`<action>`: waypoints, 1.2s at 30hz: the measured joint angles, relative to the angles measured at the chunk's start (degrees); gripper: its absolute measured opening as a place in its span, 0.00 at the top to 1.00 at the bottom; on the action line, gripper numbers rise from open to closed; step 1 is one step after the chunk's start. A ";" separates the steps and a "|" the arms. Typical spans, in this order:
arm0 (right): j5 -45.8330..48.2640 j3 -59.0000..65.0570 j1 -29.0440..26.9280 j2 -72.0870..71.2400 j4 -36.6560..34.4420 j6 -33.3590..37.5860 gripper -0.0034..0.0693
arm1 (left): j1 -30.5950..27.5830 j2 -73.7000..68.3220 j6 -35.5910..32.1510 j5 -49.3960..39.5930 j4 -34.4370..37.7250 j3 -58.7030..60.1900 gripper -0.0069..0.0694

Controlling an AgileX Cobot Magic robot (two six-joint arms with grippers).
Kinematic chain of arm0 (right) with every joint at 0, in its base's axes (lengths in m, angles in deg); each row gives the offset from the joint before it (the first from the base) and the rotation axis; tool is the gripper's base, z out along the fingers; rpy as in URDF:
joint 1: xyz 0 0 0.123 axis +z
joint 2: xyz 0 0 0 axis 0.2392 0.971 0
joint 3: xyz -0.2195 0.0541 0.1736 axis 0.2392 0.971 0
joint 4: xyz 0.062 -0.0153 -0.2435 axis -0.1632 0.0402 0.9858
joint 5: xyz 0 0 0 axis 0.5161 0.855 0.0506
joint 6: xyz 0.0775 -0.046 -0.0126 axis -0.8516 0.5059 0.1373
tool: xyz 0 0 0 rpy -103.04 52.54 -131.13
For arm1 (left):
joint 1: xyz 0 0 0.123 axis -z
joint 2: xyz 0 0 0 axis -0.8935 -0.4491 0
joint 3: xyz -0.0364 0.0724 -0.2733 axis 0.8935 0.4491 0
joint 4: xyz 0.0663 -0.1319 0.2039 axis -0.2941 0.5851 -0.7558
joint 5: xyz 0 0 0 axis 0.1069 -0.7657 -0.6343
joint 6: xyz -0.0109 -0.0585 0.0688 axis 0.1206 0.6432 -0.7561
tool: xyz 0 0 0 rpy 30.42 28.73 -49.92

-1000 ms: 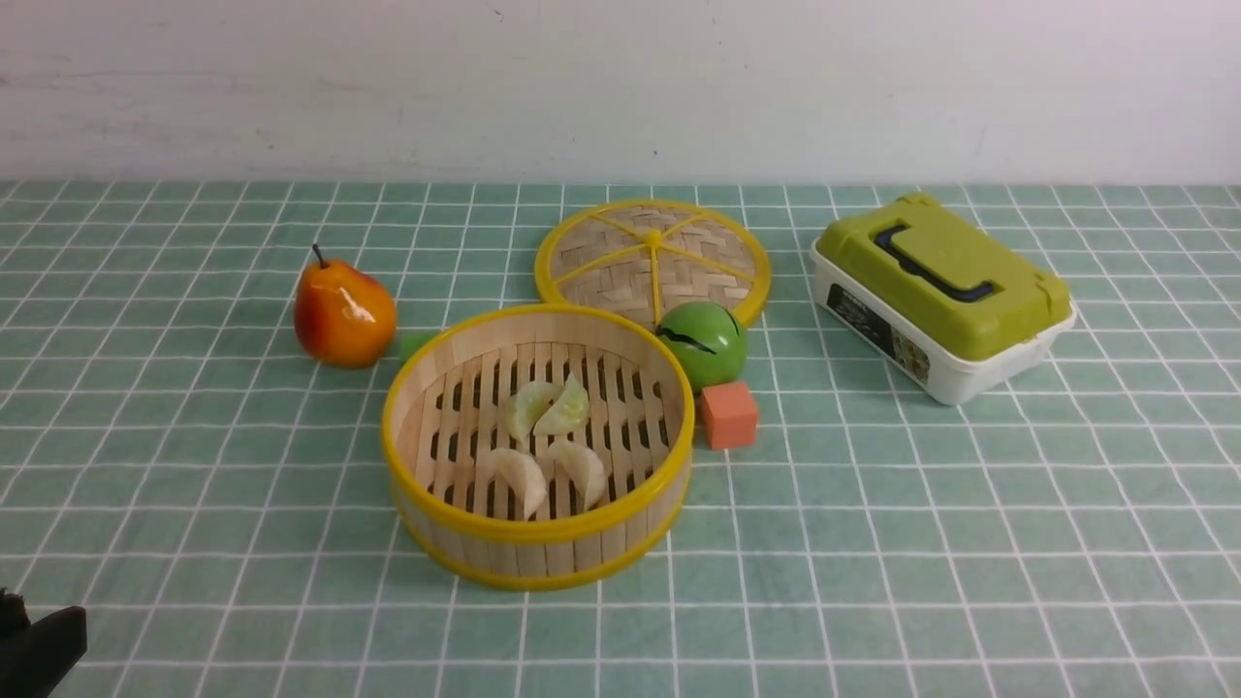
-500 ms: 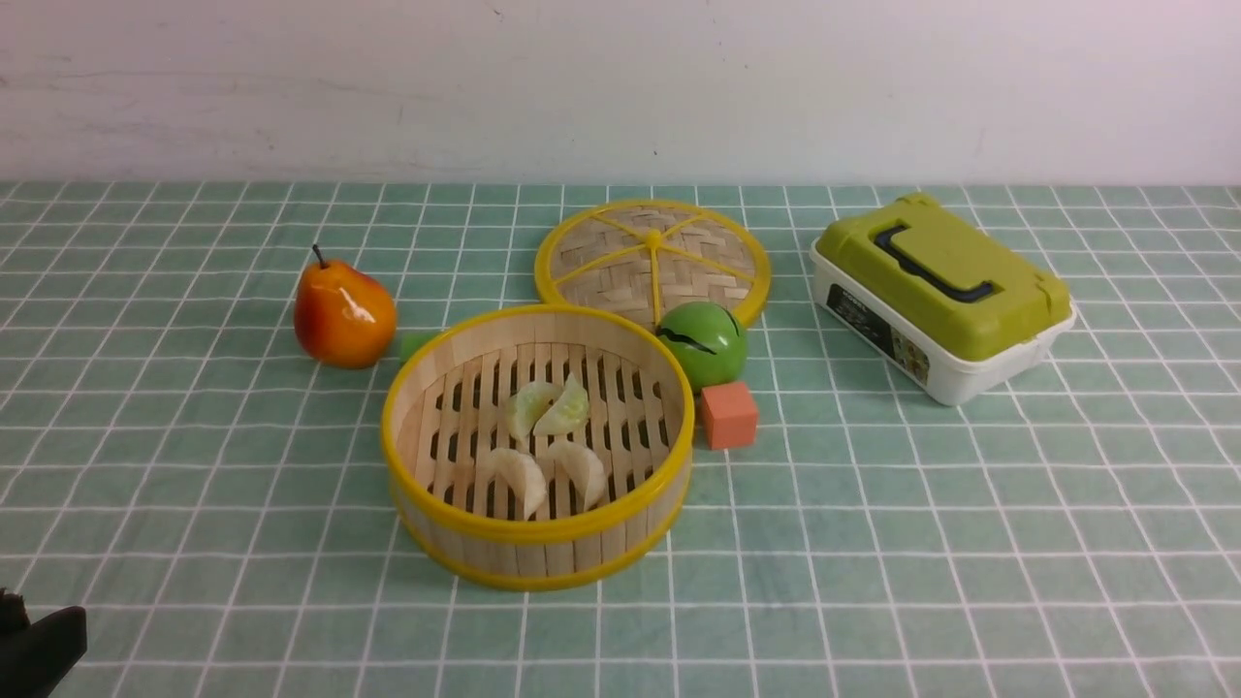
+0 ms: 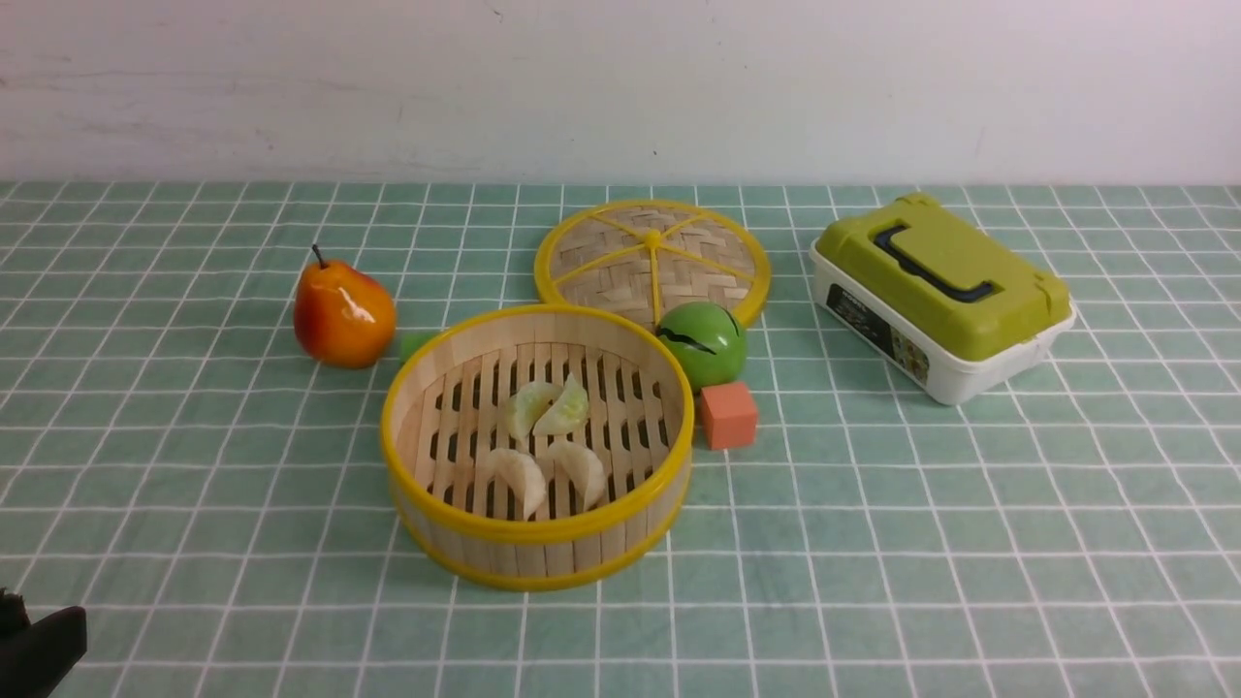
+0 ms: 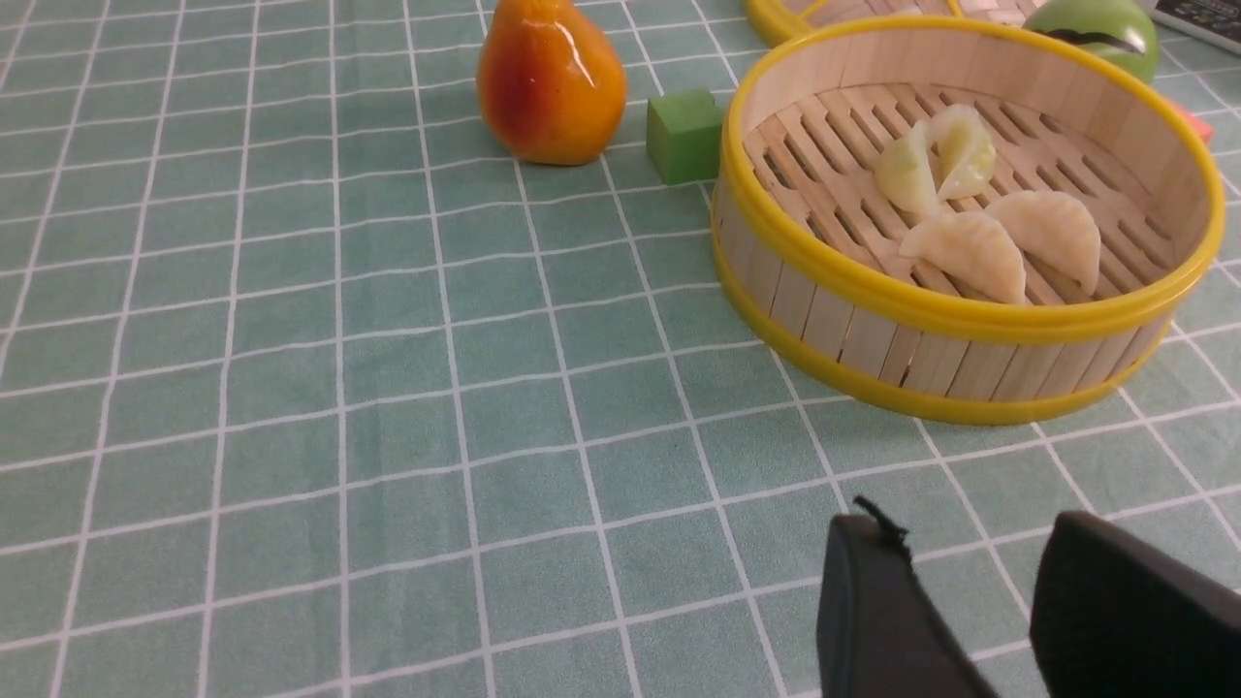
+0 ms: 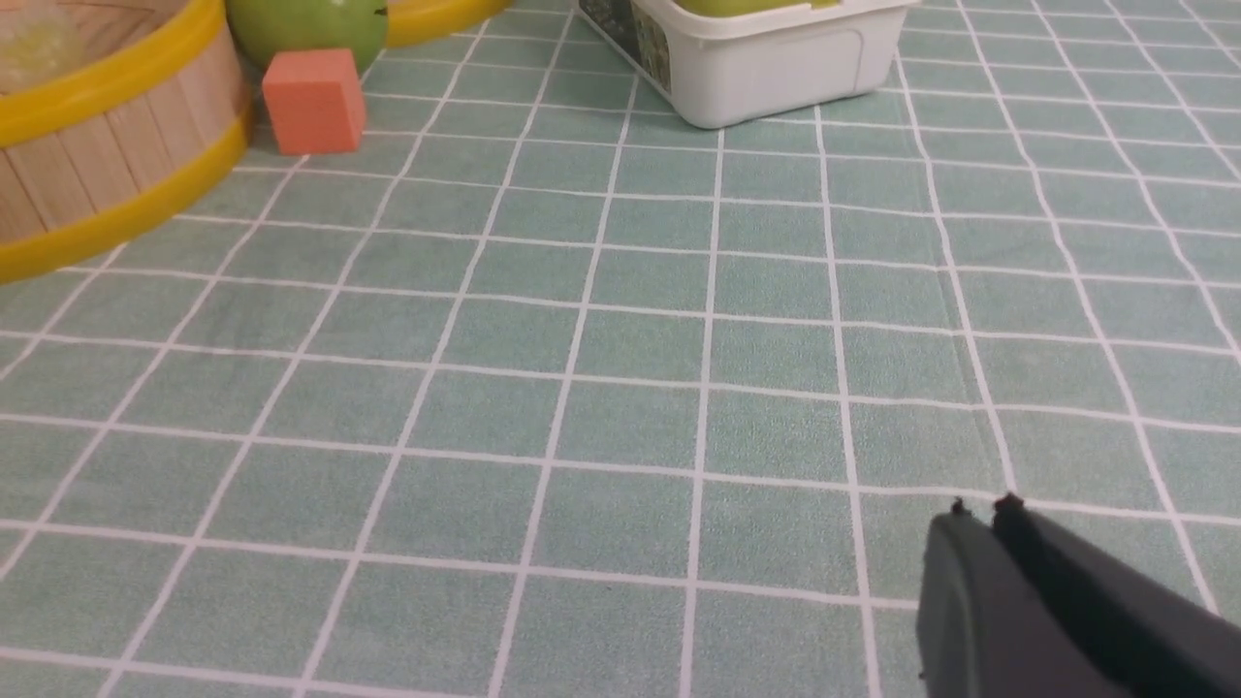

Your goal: Put the dumplings into the steamer on the table with the blue tablecloth.

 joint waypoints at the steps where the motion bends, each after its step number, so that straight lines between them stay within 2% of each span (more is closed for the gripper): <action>1: 0.00 0.00 0.00 0.00 0.00 0.00 0.91 | 0.00 0.22 0.00 0.54 -0.14 0.38 0.60; 6: 0.00 0.00 0.00 0.00 0.06 0.00 0.90 | -4.17 6.89 -0.98 0.00 -0.04 5.55 0.60; 7: 0.00 0.00 0.00 0.00 0.06 0.00 0.90 | -4.89 8.23 -1.16 -0.06 0.92 6.11 0.60; 9: 0.00 0.00 0.00 0.00 0.06 0.00 0.89 | -9.94 13.66 -3.12 0.73 5.85 8.31 0.63; 12: 0.00 0.00 0.00 0.00 0.06 0.00 0.89 | -16.77 19.82 -9.37 3.25 12.15 11.84 0.72; 14: 0.00 0.00 0.00 0.00 0.06 0.00 0.89 | -21.46 21.13 -15.23 6.22 16.74 14.73 0.83; 16: 0.00 0.00 0.00 0.00 0.06 0.00 0.88 | -24.46 21.20 -19.70 8.92 19.41 18.24 0.92; 17: 0.00 0.00 0.00 0.00 0.06 0.00 0.88 | -25.20 21.20 -21.13 9.63 20.07 19.95 0.93; 22: 0.00 0.00 0.00 0.00 0.06 0.00 0.87 | -25.86 21.20 -25.21 8.28 21.99 21.83 0.93; 36: 0.00 0.00 0.00 0.00 0.11 0.00 0.85 | -25.20 21.20 -25.34 7.76 22.13 21.90 0.93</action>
